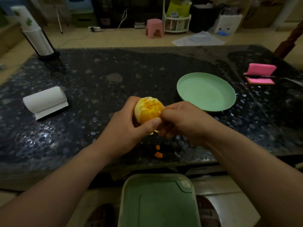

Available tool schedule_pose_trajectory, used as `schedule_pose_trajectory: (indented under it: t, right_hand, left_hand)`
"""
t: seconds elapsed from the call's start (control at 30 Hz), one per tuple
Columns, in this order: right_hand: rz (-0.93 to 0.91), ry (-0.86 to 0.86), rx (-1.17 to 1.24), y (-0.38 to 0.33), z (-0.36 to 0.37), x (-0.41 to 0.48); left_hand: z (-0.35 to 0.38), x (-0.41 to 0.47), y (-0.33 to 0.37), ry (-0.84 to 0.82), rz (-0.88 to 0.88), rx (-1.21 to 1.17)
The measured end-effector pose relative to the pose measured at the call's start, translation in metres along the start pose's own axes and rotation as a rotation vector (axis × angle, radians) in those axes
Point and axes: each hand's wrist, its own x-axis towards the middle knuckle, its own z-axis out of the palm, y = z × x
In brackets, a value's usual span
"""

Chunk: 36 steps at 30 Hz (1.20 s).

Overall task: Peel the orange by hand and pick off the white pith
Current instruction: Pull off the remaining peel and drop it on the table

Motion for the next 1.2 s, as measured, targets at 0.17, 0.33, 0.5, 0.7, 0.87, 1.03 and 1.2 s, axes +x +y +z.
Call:
schedule_pose_trajectory:
  t: [0.17, 0.33, 0.5, 0.7, 0.87, 1.03, 1.2]
  right_hand:
    - [0.173, -0.038, 0.139, -0.004, -0.008, 0.002]
    - [0.223, -0.055, 0.239, -0.006, -0.007, 0.004]
    - [0.283, -0.094, 0.368, -0.006, -0.009, 0.004]
    - [0.221, -0.139, 0.349, -0.006, -0.010, 0.000]
    - [0.128, -0.104, 0.274, -0.005, -0.008, -0.003]
    - [-0.082, 0.256, -0.321, 0.003, -0.009, 0.000]
    - [-0.318, 0.373, -0.669, 0.006, 0.015, -0.008]
  left_hand:
    - [-0.005, 0.001, -0.005, -0.195, -0.031, -0.072]
    - [0.003, 0.000, -0.001, -0.080, 0.030, 0.018]
    - [0.001, 0.001, -0.001, -0.119, -0.010, -0.045]
    - [0.005, 0.001, 0.001, -0.092, -0.021, -0.050]
    - [-0.002, 0.003, 0.005, -0.149, -0.087, -0.162]
    - [0.000, 0.010, 0.018, -0.216, -0.435, -0.644]
    - [0.010, 0.013, 0.017, -0.122, -0.538, -0.680]
